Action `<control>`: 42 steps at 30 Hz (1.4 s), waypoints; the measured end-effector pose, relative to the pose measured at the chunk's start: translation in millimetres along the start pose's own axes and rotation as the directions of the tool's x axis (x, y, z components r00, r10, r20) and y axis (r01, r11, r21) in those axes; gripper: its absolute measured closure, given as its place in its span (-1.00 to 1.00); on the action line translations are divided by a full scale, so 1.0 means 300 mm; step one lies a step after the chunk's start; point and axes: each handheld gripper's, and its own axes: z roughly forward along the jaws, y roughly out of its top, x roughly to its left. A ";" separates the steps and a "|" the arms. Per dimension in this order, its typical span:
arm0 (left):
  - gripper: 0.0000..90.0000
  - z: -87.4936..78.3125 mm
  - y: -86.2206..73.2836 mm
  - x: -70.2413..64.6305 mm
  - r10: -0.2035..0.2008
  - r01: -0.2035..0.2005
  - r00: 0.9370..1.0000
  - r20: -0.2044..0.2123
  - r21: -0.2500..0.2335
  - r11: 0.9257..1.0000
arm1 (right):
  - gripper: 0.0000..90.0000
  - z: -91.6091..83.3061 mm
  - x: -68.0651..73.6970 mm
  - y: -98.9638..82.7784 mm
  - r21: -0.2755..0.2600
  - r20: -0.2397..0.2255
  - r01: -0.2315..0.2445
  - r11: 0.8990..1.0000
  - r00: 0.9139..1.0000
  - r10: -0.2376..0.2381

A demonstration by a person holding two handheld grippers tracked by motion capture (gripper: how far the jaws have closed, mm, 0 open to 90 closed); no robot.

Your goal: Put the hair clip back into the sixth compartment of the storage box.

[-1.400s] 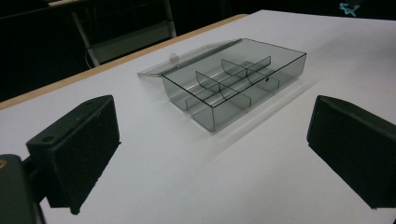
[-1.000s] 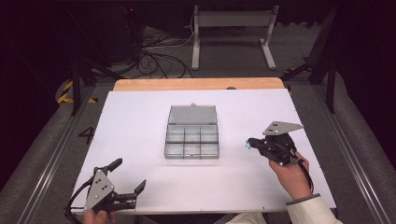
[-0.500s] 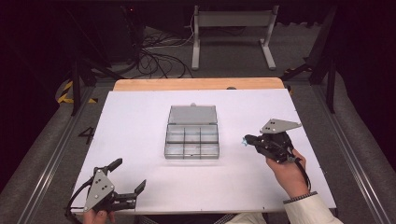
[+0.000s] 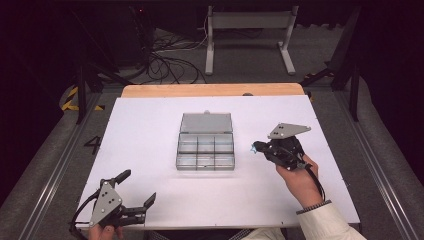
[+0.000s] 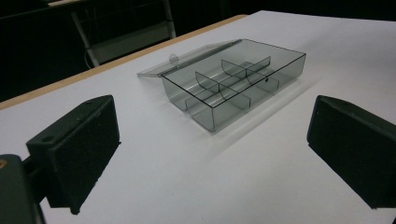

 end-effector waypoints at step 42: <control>-0.93 -0.001 -0.001 0.001 0.002 -0.002 1.000 0.004 0.000 1.000 | 0.99 0.169 0.106 0.134 0.033 -0.060 0.047 0.998 0.997 -0.045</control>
